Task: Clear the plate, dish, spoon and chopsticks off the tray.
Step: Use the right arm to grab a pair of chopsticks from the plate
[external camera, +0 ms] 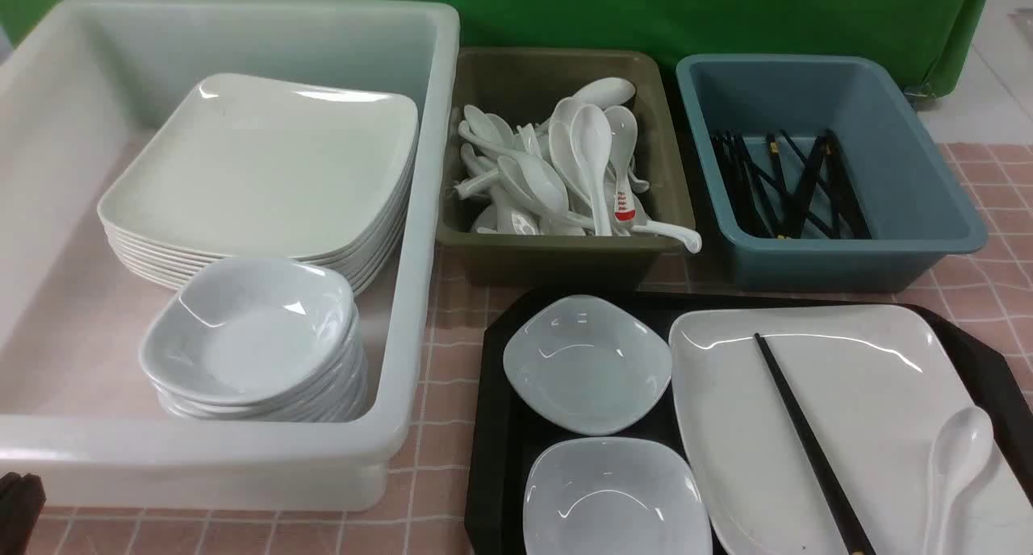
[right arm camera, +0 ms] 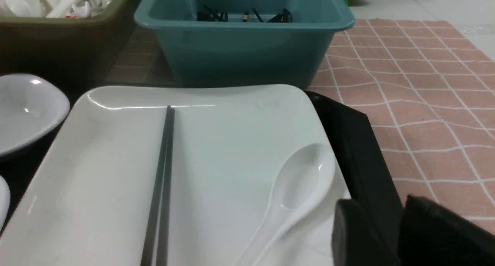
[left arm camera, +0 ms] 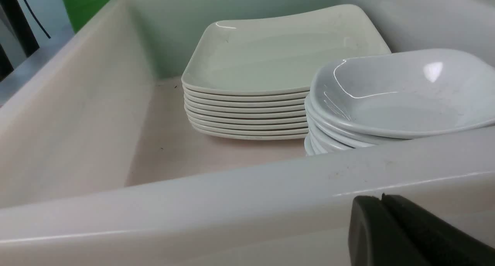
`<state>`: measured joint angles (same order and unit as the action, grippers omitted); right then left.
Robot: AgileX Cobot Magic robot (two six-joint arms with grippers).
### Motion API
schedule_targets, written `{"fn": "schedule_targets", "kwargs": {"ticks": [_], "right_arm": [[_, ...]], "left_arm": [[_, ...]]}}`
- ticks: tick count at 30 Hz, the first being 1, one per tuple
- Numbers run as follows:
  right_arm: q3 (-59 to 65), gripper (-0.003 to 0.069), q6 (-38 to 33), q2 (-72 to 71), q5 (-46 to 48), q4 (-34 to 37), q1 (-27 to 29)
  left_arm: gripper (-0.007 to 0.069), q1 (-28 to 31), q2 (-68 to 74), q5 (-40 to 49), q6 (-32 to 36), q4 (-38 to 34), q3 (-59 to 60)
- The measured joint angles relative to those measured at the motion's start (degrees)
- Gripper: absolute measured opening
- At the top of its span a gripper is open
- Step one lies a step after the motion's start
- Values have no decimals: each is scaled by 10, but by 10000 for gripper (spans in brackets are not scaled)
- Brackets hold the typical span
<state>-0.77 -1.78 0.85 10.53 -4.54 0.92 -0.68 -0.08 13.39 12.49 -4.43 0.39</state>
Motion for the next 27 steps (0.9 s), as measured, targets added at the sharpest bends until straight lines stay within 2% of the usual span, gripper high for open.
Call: {"fn": "schedule_targets", "kwargs": {"ticks": [20, 23, 24, 26, 27], "right_arm": [[0, 247, 0, 0, 0, 0, 0], [0, 247, 0, 0, 0, 0, 0], [0, 247, 0, 0, 0, 0, 0], [0, 247, 0, 0, 0, 0, 0], [0, 247, 0, 0, 0, 0, 0]], "left_arm": [[20, 0, 0, -16, 8, 13, 0], [21, 0, 0, -54, -7, -28, 0], [20, 0, 0, -113, -43, -100, 0], [20, 0, 0, -151, -64, -140, 0], [20, 0, 0, -218, -92, -189, 0]]}}
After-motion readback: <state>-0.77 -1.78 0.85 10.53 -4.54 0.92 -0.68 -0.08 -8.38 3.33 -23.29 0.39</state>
